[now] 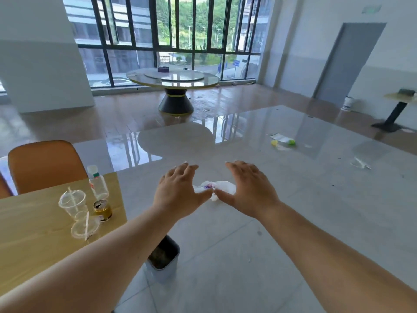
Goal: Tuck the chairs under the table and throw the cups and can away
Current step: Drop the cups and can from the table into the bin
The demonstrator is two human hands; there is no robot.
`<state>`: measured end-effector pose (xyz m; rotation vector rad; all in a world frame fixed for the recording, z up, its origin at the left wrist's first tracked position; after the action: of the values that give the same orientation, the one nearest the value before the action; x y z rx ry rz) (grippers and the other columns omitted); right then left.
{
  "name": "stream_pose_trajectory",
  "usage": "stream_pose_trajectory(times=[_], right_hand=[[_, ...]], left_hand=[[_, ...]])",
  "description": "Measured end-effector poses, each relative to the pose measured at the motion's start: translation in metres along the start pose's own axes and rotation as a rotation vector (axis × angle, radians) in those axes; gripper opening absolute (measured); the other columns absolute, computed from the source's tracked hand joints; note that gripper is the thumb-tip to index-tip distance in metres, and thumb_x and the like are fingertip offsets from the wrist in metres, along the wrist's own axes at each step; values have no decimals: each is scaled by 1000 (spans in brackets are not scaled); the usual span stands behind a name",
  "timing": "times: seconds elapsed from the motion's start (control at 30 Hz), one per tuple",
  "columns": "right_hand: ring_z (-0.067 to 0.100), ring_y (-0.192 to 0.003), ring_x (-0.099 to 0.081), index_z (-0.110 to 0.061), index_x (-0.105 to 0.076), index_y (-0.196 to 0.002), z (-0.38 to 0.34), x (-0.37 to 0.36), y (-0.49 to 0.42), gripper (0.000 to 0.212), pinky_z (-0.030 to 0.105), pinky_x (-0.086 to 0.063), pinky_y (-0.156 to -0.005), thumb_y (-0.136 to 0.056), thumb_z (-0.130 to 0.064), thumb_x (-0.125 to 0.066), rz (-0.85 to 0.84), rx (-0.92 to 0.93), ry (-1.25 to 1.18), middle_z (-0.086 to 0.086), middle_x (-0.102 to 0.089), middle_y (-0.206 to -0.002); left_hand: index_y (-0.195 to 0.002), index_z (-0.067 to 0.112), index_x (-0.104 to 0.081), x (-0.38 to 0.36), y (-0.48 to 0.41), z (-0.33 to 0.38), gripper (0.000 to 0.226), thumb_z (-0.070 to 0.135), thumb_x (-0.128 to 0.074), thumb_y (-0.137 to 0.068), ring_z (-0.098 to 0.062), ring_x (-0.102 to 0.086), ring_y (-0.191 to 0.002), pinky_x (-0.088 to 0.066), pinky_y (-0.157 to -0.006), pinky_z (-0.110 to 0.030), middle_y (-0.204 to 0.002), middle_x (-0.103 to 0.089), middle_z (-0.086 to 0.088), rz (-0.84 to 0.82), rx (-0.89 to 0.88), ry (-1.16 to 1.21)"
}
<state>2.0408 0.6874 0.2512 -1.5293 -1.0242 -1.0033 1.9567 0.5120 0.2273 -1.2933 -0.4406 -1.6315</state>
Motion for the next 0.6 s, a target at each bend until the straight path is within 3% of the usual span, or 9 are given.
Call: stream_pose_trajectory(times=[0.33,0.47,0.6], right_hand=[[28,-148,-31,-26,-32,-157,91,-88,-210,93,46,-29,-118,-85,-84,-37,-187,62,181,4,-37,-162],[30,-147,-32,-26,-33,-156,115,-77,-309,89,46,-29,-118,-86,-79,-44,-148,52,173,6,-37,-162],[31,-146,-35,-25,-32,-157,104,-82,-390,93,48,-32,-117,-84,-84,-35,-127,129,114,7,-39,-161]], left_hand=[[-155,32,-38,-115,-215,-71,88,78,-58,-82,-27,-30,-149,-26,-121,-45,-165,-36,1,-89,142,95],[-155,31,-38,-109,-299,-90,89,77,-60,-82,-26,-31,-149,-26,-121,-44,-164,-36,2,-56,172,77],[-155,30,-37,-84,-364,-112,91,79,-57,-82,-26,-30,-149,-27,-121,-47,-165,-35,1,17,173,26]])
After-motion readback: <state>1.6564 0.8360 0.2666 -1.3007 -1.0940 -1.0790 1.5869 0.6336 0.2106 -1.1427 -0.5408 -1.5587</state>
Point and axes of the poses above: each hand's wrist, its own y-axis away from the middle knuckle, its own x-axis out of the back of the hand, z = x × y, the point moved 8 cm from there along -y, towards the middle knuckle
